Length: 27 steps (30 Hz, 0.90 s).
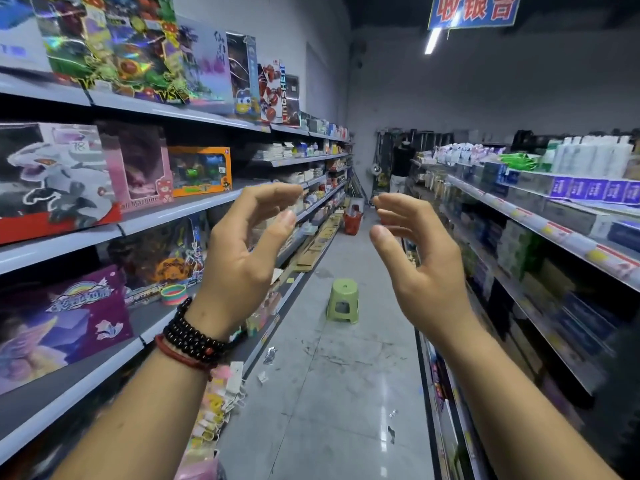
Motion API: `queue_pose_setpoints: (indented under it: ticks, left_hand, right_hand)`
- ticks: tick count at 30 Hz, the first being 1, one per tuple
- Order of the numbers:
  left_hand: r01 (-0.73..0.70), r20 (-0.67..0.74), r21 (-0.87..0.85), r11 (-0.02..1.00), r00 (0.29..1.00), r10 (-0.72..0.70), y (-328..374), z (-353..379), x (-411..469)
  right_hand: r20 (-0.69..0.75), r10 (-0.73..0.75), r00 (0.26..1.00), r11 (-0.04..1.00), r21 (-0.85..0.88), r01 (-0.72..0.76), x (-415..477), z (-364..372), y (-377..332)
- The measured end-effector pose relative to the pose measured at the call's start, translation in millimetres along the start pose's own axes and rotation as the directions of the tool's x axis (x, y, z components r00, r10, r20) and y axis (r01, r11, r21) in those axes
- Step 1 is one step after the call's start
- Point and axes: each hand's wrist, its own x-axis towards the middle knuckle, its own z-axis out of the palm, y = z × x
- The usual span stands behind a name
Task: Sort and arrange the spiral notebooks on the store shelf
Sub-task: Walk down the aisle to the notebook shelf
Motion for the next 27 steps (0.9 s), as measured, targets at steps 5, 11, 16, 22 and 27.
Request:
queue_pose_setpoints:
  ticks: [5, 11, 16, 22, 27]
  left_hand:
    - [-0.002, -0.009, -0.017, 1.0, 1.0, 0.002, -101, 11, 81]
    - [0.015, 0.02, -0.015, 1.0, 1.0, -0.015, -222, 53, 151]
    - [0.011, 0.053, -0.01, 1.0, 0.999, -0.011, -321, 112, 197]
    - [0.009, 0.024, 0.002, 1.0, 1.0, -0.009, -438, 202, 263]
    - [0.036, -0.003, 0.032, 0.999, 0.999, -0.036, -524, 276, 335]
  right_hand:
    - [-0.01, -0.015, 1.0, 1.0, 0.003, 0.015, 80, 54, 85]
    - [-0.015, 0.005, 1.0, 1.0, -0.004, -0.005, 147, 95, 200]
    - [-0.033, 0.007, 0.999, 1.0, -0.005, -0.007, 197, 110, 311]
    - [-0.005, -0.001, 1.0, 1.0, 0.009, 0.001, 268, 111, 457]
    - [0.023, 0.015, 1.0, 1.0, 0.004, -0.016, 348, 98, 577]
